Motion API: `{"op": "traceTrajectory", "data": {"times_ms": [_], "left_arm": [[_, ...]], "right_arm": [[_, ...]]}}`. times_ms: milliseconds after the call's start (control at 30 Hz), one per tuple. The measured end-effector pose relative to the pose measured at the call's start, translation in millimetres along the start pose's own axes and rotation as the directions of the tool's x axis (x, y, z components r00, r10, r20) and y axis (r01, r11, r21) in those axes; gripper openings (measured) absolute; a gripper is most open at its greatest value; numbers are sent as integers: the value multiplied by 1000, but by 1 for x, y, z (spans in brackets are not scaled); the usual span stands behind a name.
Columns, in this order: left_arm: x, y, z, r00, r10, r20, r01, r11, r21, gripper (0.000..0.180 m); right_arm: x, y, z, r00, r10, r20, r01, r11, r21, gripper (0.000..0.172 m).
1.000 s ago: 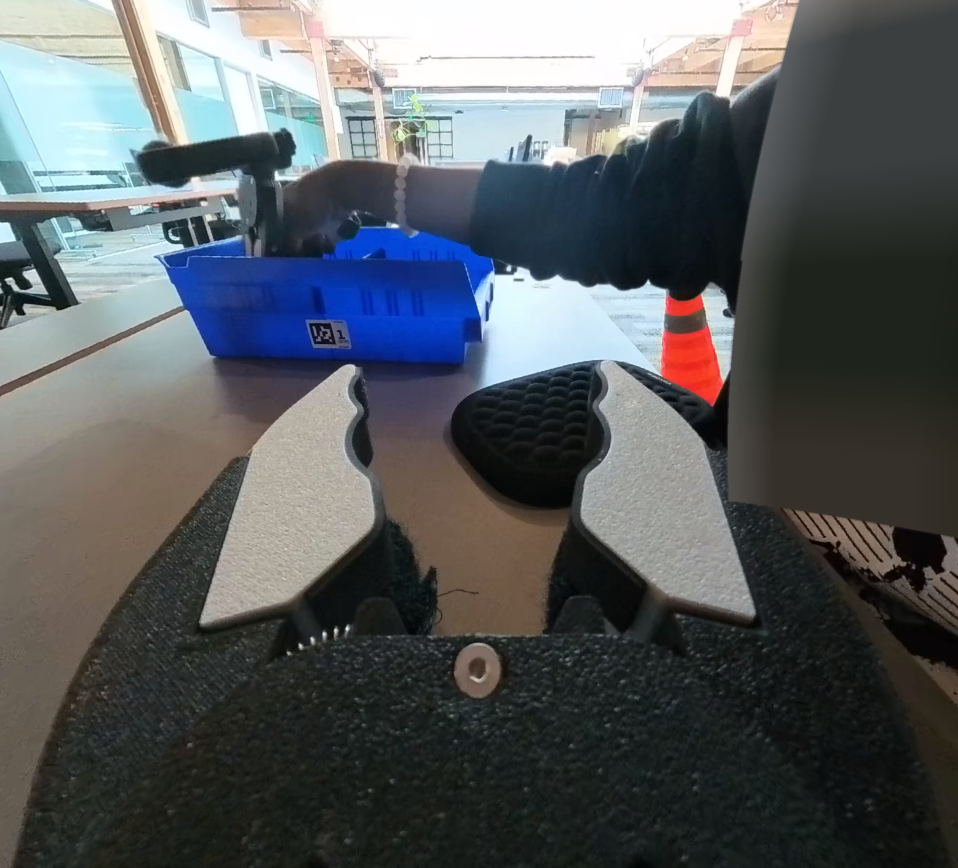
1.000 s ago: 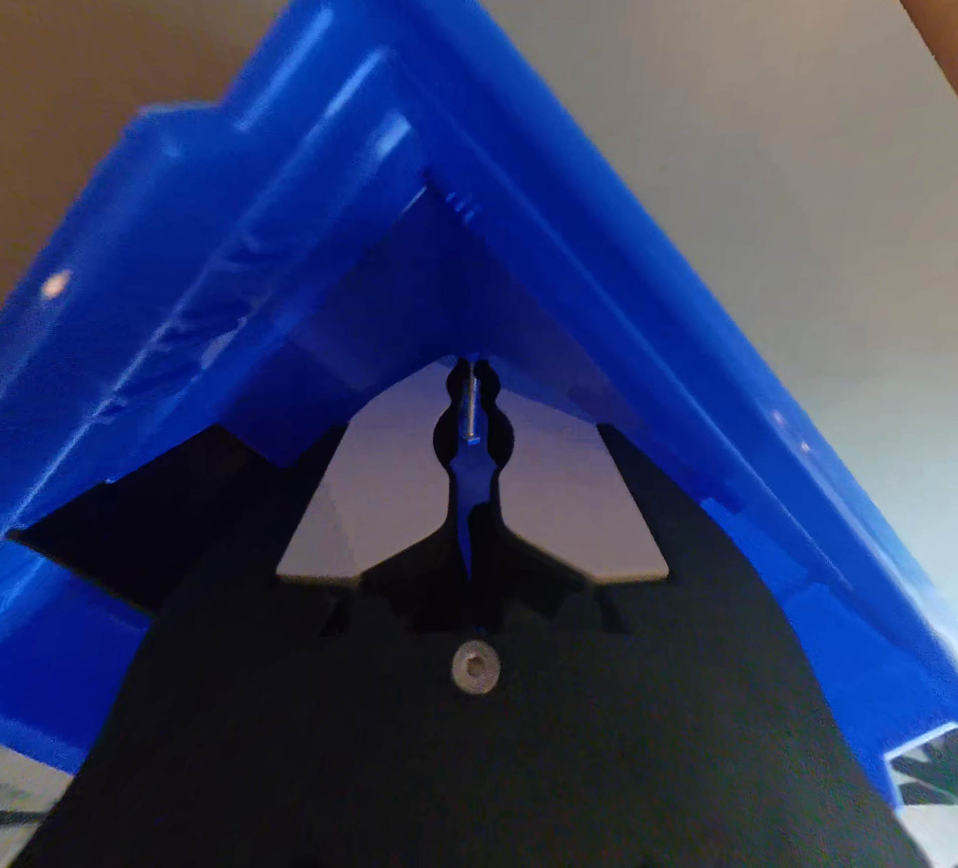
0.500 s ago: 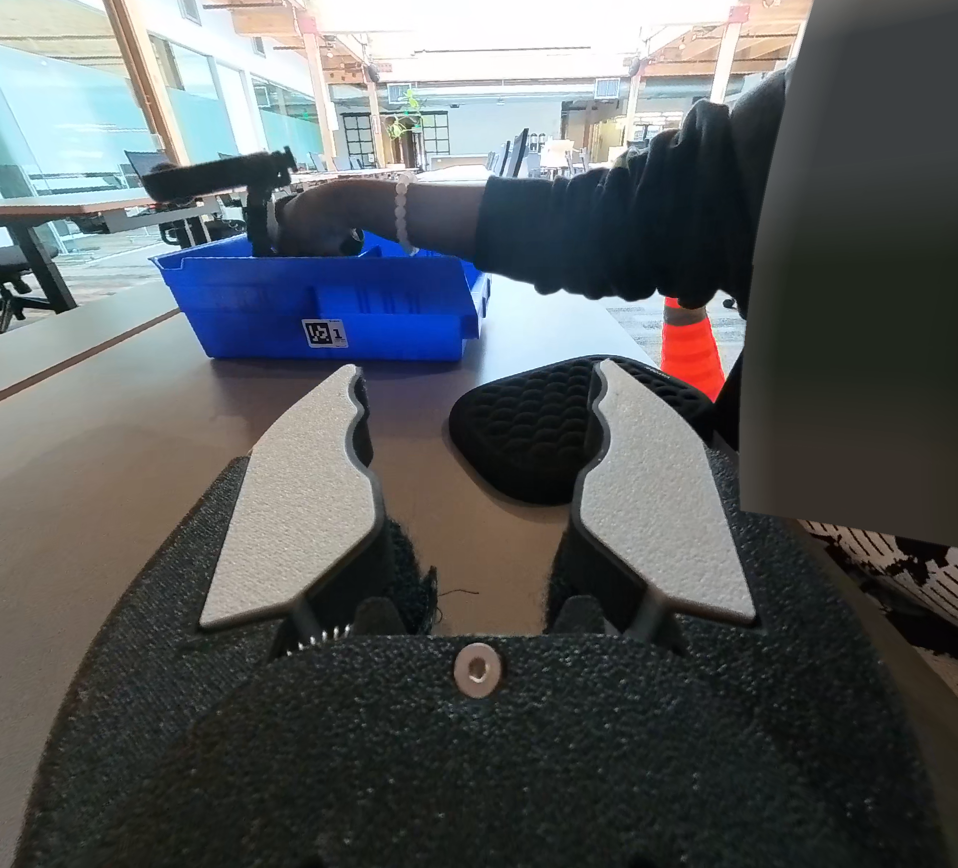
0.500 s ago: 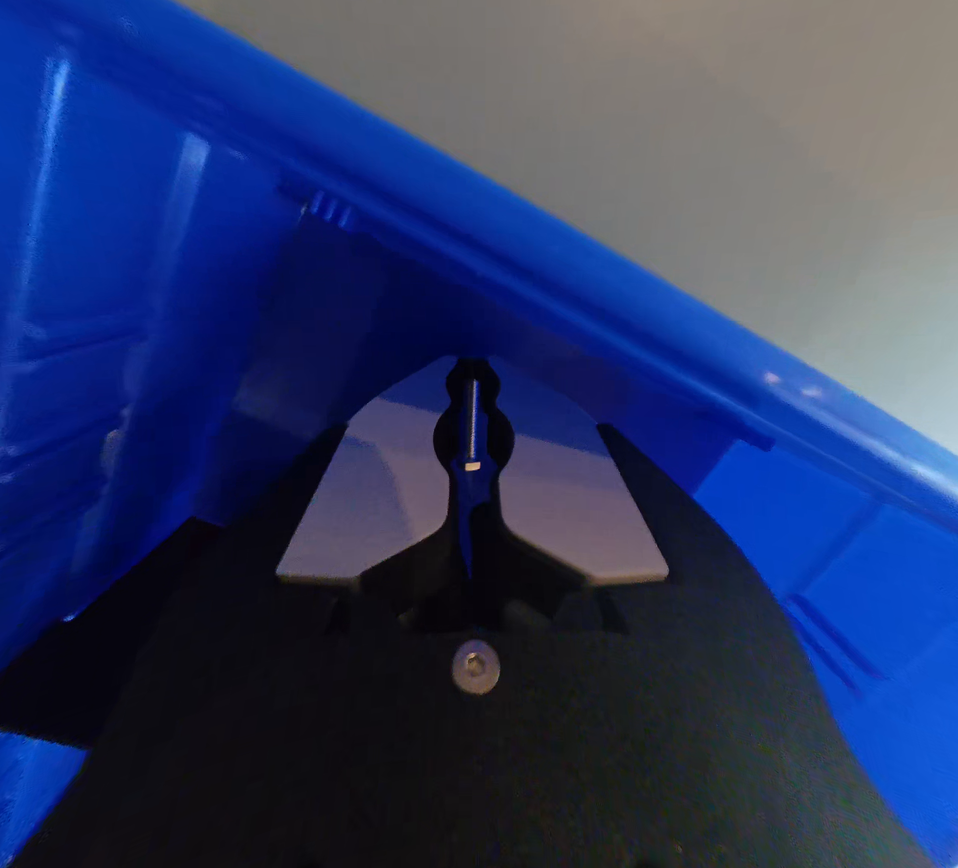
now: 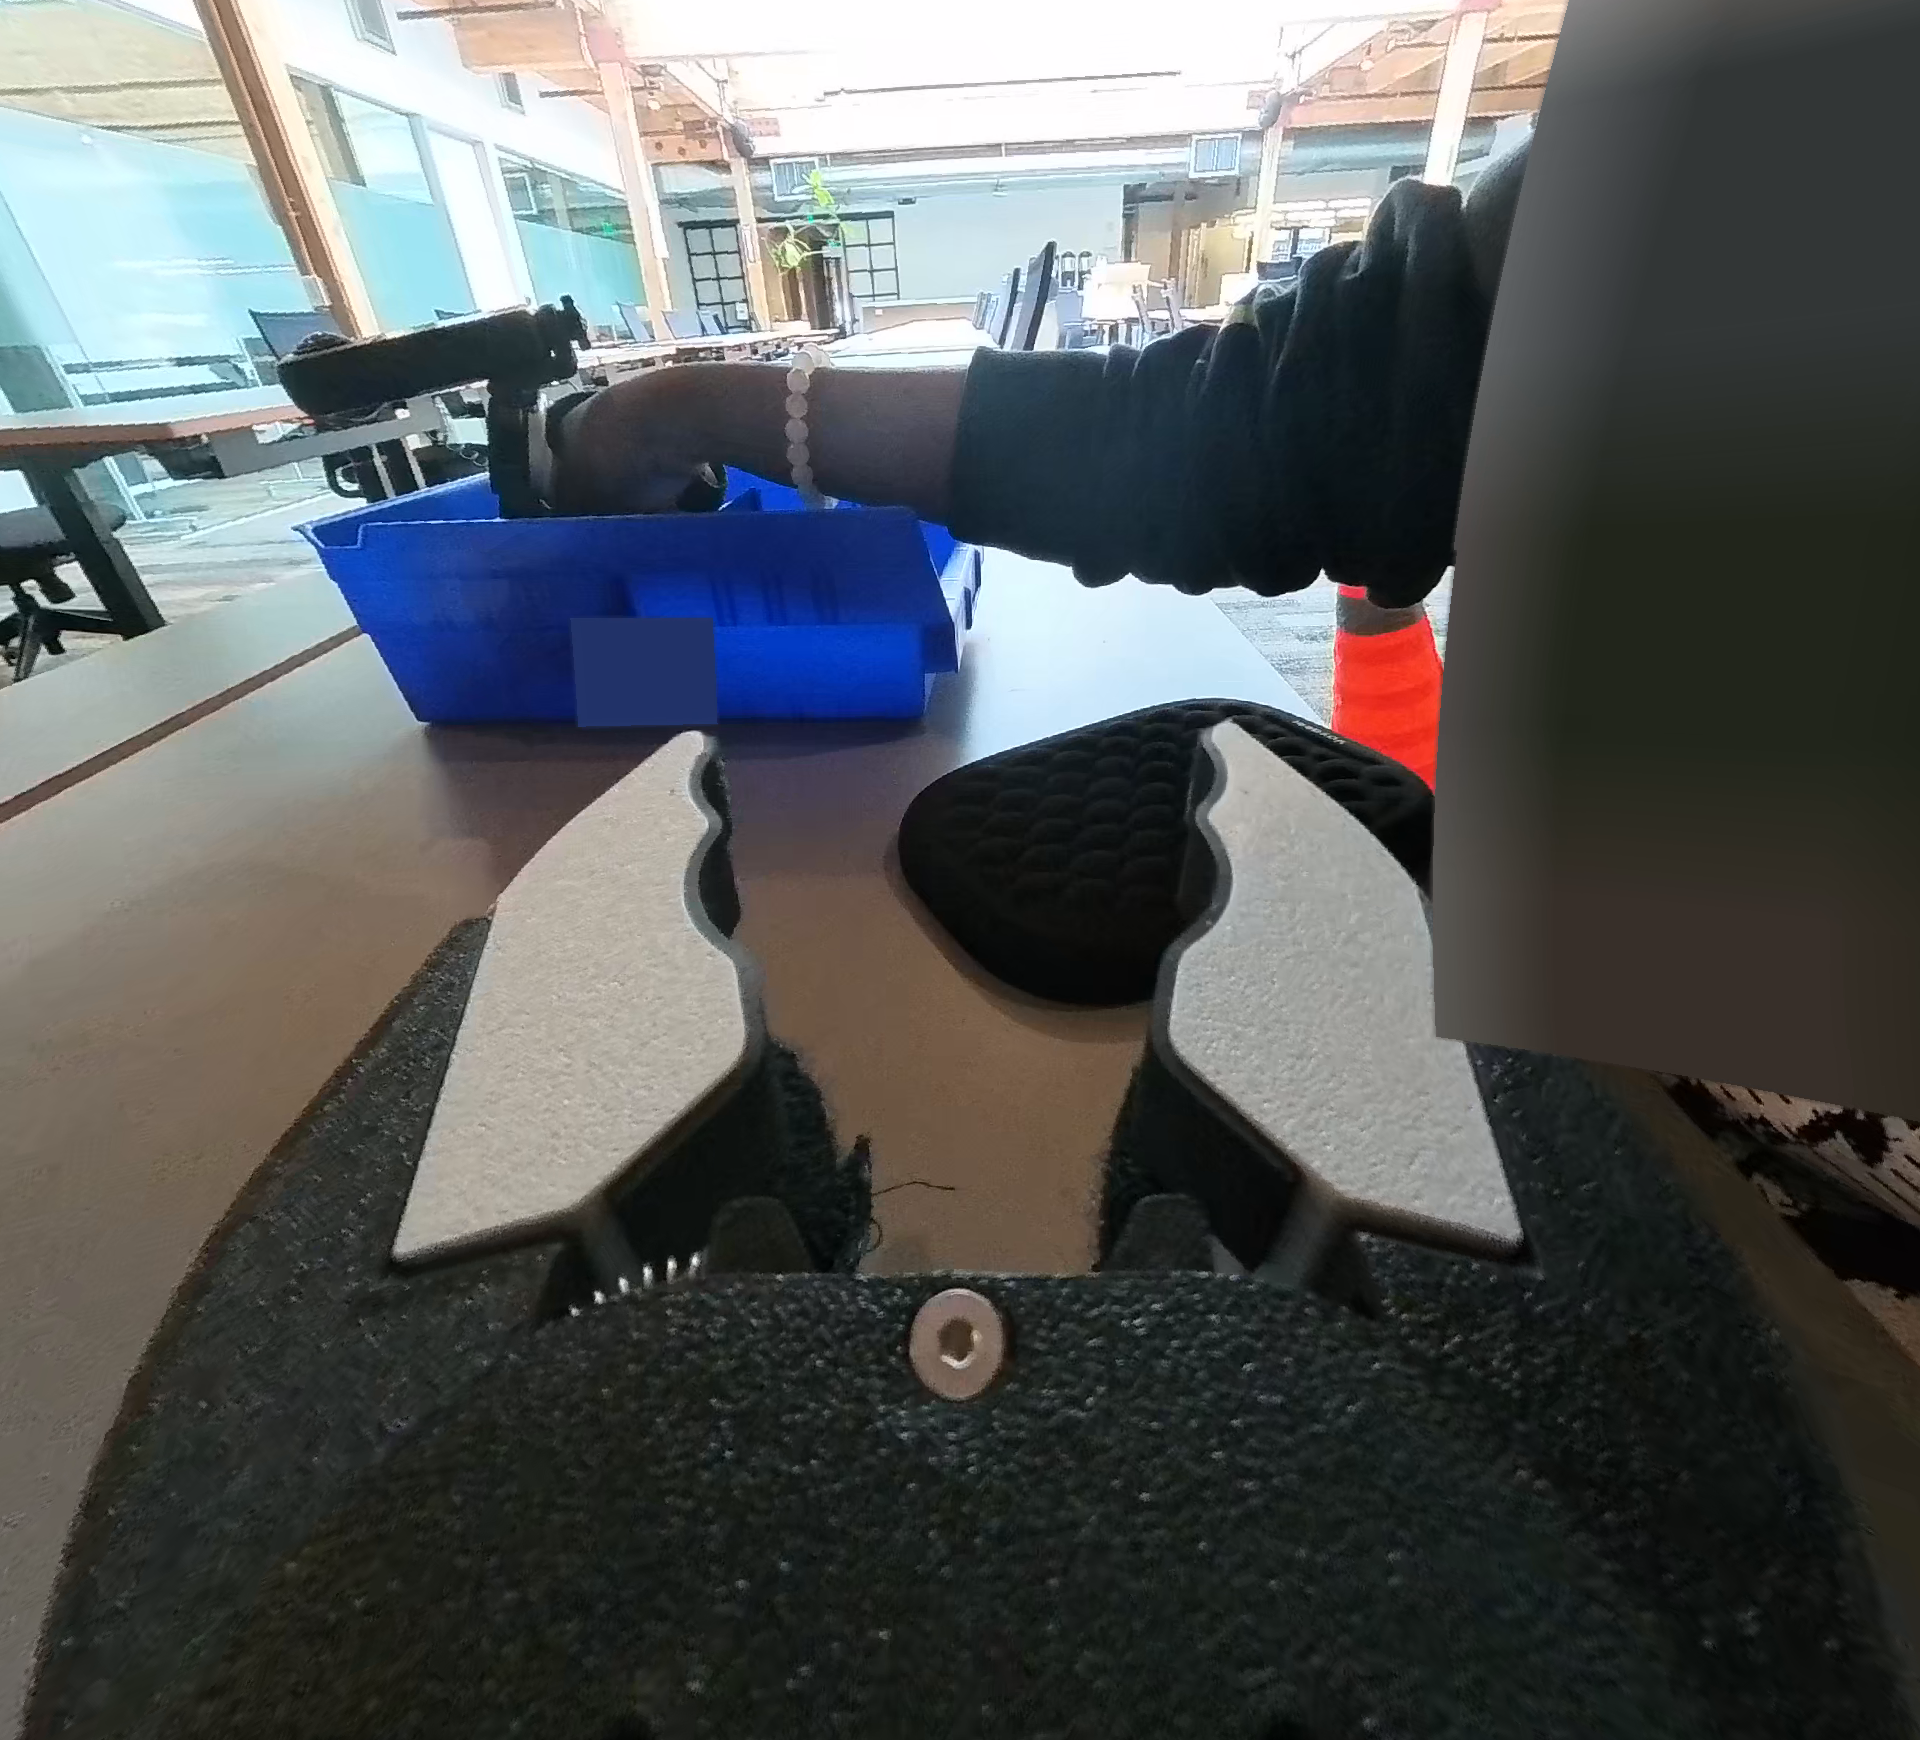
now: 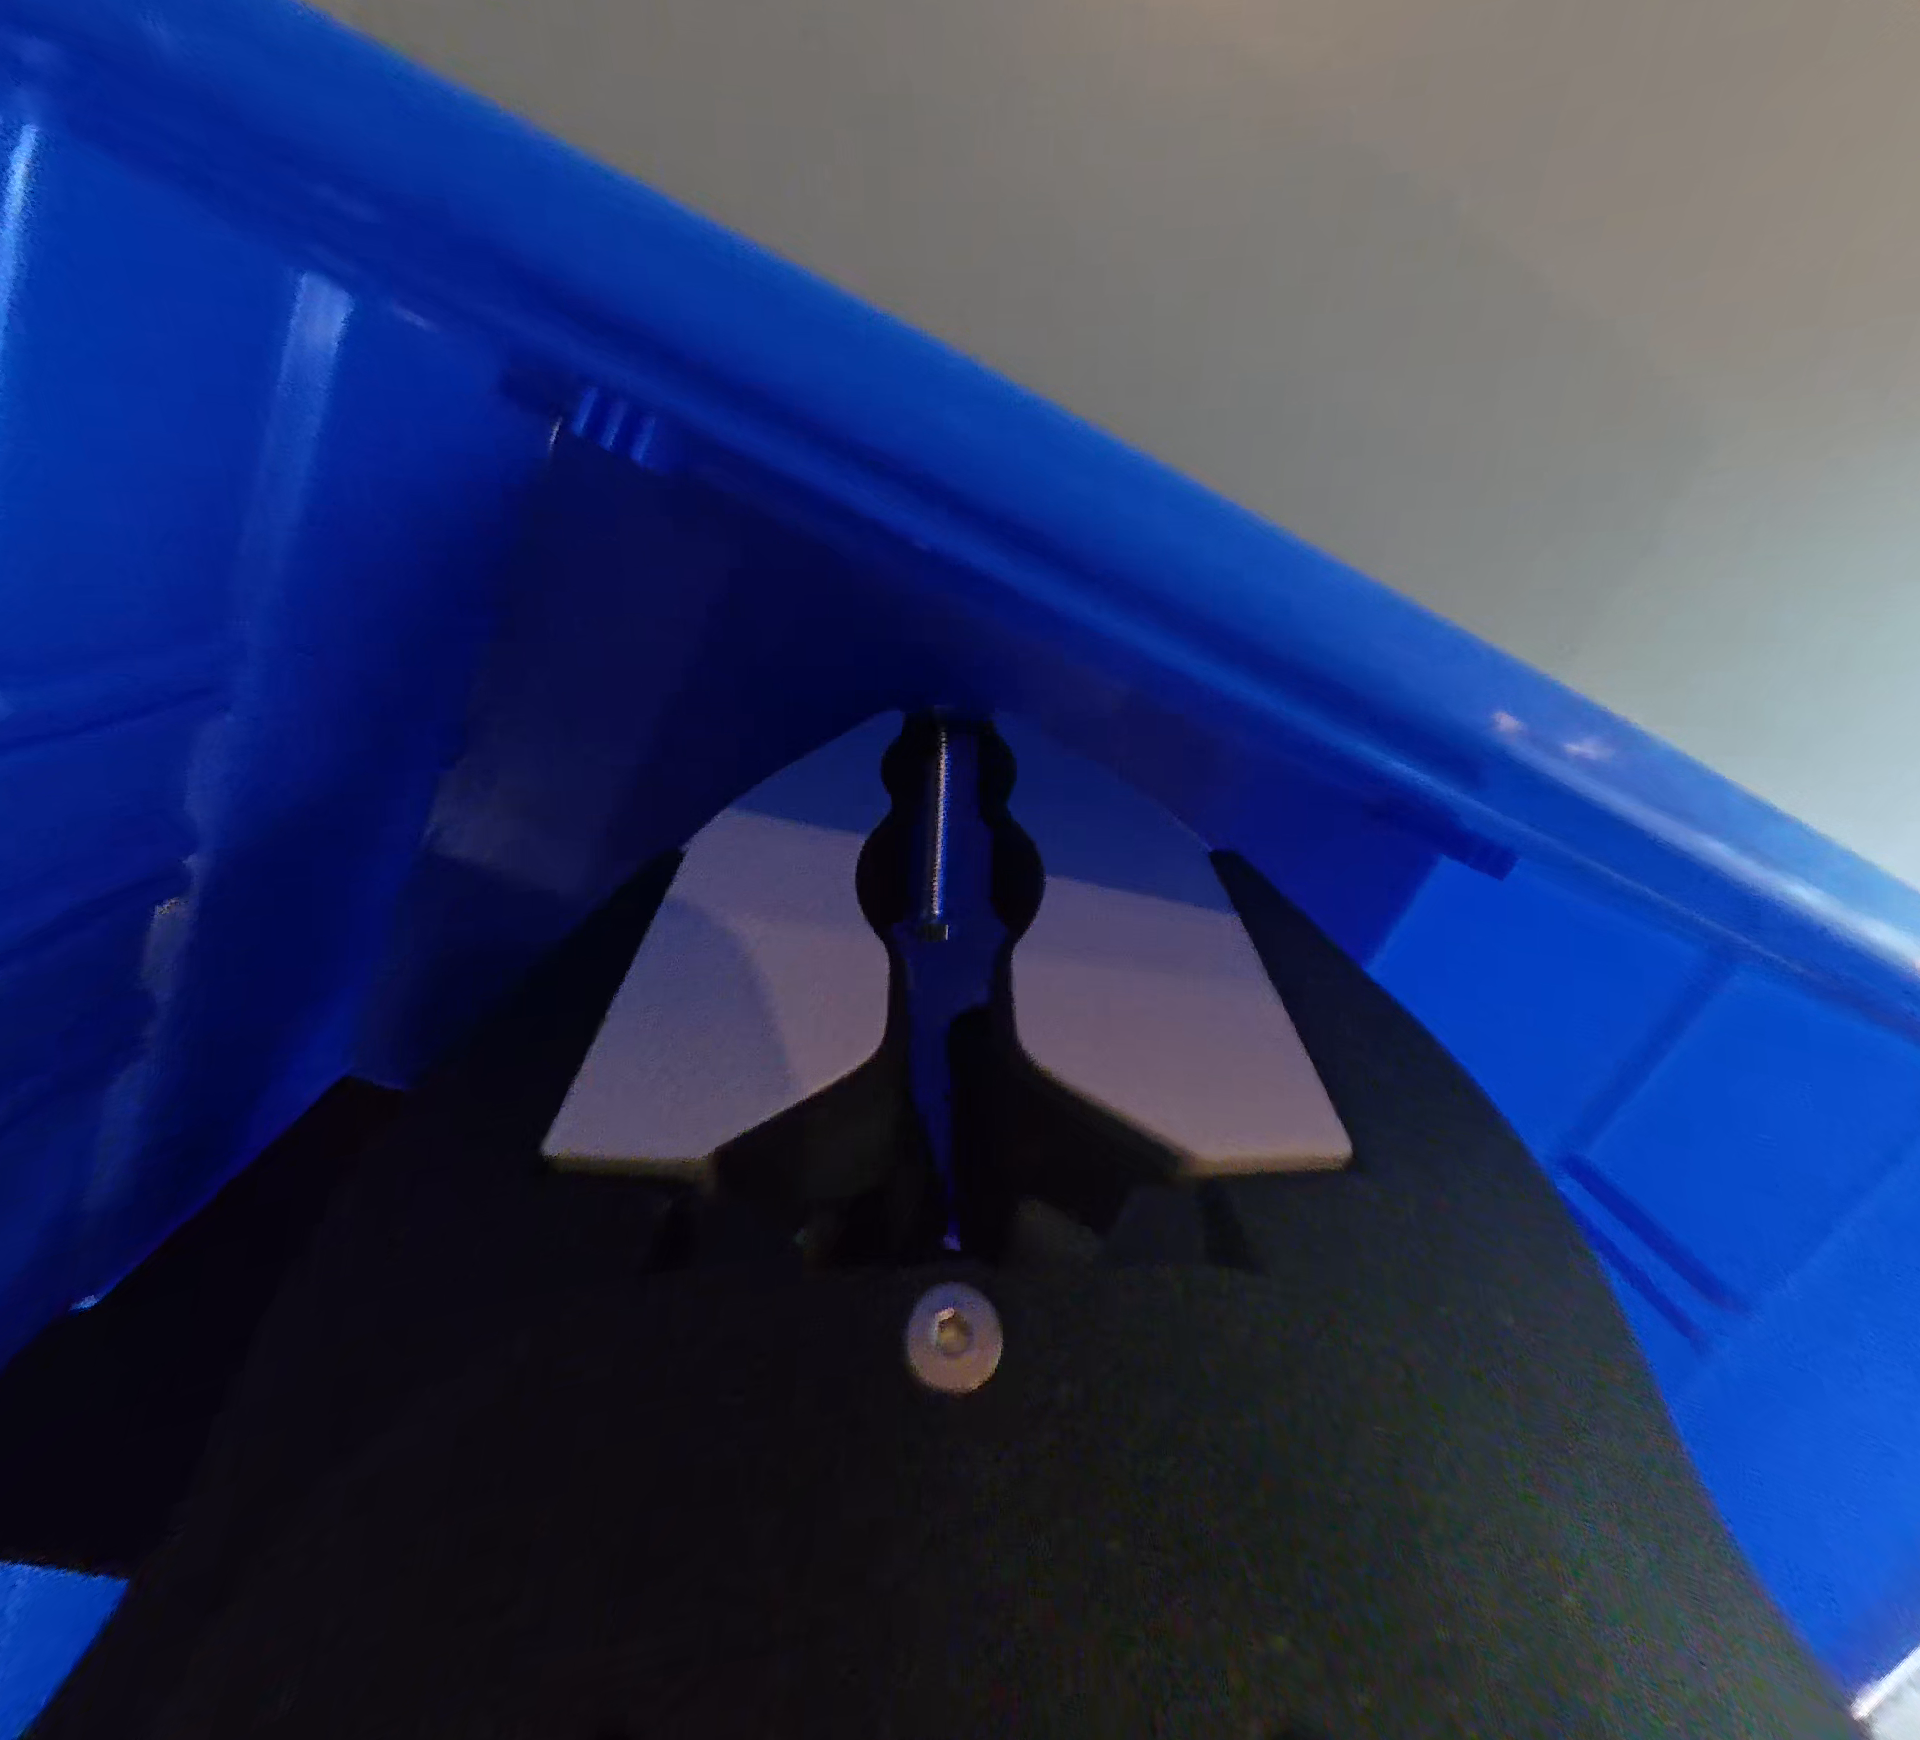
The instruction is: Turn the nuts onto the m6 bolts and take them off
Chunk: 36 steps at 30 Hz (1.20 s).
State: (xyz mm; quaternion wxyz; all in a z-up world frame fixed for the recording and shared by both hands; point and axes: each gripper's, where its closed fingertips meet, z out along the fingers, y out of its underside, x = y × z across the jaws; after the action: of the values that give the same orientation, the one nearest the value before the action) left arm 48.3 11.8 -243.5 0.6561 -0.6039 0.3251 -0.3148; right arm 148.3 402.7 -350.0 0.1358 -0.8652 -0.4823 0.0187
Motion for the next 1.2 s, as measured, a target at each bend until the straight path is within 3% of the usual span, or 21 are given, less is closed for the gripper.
{"op": "traceTrajectory", "data": {"times_ms": [267,533,700,900,1067,1200], "left_arm": [[0,-1,-1,1000,7,0,-7,1000,8,90],[-4,-3,-5,1000,0,30,0,1000,4,78],[-14,-17,-11,993,52,102,-53,999,7,82],[-36,-59,-40,937,128,324,-147,988,36,61],[-35,-96,-84,858,129,498,-184,981,63,62],[-38,-121,-141,723,143,676,-186,982,-9,57]], "right_arm": [[0,-7,-22,1000,5,-21,-3,997,83,22],[-14,-12,-111,992,36,-120,12,924,382,49],[-71,-7,-175,998,19,-67,29,760,650,62],[-155,17,-227,998,-45,50,-20,511,859,72],[-206,30,-241,994,-91,62,-31,310,950,75],[-217,27,-227,997,-71,-24,39,221,974,71]]}}
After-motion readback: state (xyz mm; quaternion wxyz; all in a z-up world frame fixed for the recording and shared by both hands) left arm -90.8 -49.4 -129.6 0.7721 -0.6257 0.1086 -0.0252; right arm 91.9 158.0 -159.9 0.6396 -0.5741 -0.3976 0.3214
